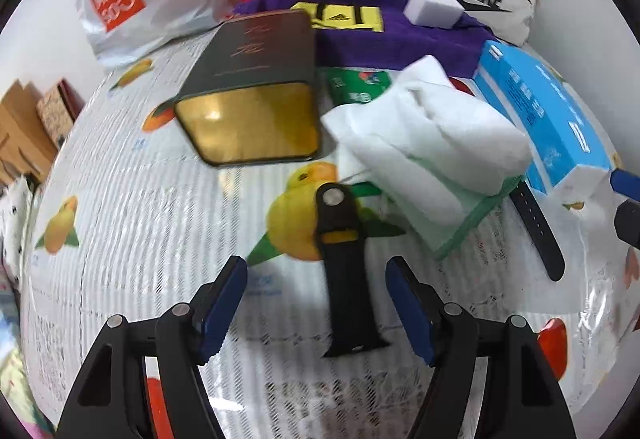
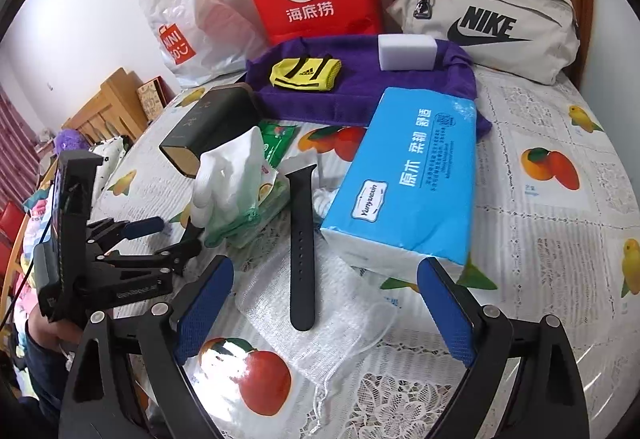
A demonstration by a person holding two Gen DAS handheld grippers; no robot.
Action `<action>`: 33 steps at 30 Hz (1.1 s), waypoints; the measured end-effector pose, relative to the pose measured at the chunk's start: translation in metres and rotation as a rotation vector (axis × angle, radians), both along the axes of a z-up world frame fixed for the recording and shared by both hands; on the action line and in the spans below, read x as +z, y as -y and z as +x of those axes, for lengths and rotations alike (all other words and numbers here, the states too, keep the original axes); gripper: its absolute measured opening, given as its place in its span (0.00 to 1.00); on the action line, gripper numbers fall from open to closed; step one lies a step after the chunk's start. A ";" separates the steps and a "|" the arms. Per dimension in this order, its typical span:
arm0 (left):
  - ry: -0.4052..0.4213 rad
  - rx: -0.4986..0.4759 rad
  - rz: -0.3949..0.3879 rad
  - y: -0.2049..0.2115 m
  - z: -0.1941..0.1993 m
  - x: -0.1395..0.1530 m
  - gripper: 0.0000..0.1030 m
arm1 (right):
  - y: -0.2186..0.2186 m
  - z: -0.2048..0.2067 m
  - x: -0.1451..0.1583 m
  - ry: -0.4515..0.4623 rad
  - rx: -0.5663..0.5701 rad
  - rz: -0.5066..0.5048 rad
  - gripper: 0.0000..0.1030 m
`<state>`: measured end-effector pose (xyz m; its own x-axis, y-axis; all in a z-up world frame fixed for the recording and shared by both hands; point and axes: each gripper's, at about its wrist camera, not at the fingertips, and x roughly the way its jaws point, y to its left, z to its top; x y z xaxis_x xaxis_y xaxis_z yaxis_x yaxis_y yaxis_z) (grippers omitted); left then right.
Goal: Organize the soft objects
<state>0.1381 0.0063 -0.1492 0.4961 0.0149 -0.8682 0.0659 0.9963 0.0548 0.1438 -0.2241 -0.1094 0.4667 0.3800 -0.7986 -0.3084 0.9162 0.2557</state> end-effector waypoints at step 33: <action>0.029 -0.018 -0.097 -0.020 -0.011 0.004 0.20 | -0.054 0.003 -0.046 0.012 0.078 -0.138 0.47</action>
